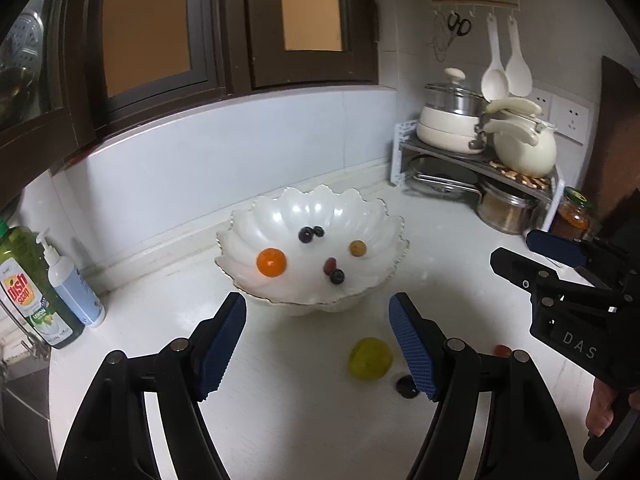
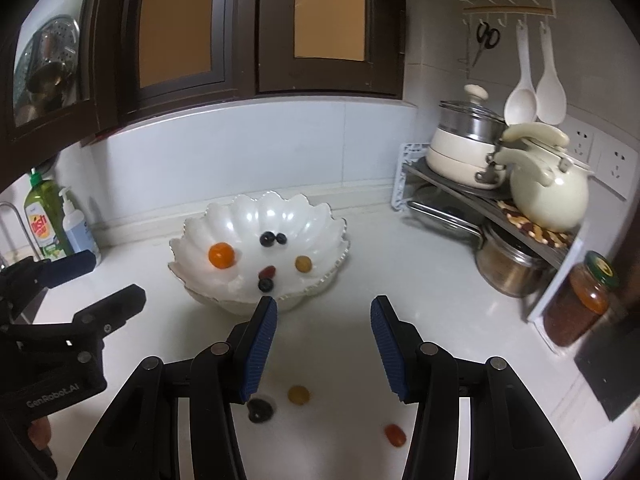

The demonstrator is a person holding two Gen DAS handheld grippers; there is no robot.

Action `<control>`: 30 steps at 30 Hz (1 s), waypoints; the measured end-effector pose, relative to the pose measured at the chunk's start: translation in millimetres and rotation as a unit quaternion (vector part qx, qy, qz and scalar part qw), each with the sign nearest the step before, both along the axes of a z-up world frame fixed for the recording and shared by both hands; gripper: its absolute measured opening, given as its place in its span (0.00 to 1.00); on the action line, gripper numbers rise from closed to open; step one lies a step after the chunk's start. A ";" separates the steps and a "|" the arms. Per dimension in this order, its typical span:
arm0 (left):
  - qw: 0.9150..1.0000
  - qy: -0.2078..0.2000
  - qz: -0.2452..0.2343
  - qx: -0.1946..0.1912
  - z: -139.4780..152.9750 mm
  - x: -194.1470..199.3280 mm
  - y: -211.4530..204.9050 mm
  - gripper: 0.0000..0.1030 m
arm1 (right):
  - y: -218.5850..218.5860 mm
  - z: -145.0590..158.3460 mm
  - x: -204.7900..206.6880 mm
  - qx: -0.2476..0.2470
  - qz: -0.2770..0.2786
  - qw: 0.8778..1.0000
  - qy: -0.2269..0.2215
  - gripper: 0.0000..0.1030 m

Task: Organize fruits
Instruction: 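Move both open grippers back toward the remaining fruits on the counter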

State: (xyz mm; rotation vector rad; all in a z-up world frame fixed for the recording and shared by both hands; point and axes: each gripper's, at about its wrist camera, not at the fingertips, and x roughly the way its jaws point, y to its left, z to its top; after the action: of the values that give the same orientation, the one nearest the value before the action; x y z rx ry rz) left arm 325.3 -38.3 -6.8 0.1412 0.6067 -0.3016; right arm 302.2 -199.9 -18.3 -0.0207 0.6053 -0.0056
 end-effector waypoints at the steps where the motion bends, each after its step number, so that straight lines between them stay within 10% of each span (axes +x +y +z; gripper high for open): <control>1: 1.000 0.001 -0.003 0.001 -0.6 -2.1 -0.7 0.71 | -2.8 -0.7 -2.9 0.000 -0.003 1.000 0.001 0.49; 30: 0.999 0.037 -0.034 0.004 -44.4 -46.7 -41.0 0.71 | -57.3 -52.2 -57.7 0.028 -0.064 0.996 0.048 0.49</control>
State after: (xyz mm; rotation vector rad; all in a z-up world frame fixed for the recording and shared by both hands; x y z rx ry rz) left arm 278.6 -79.3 -51.2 0.1593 0.6764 -0.3722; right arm 244.5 -257.2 -70.5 0.0723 0.7013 -0.1127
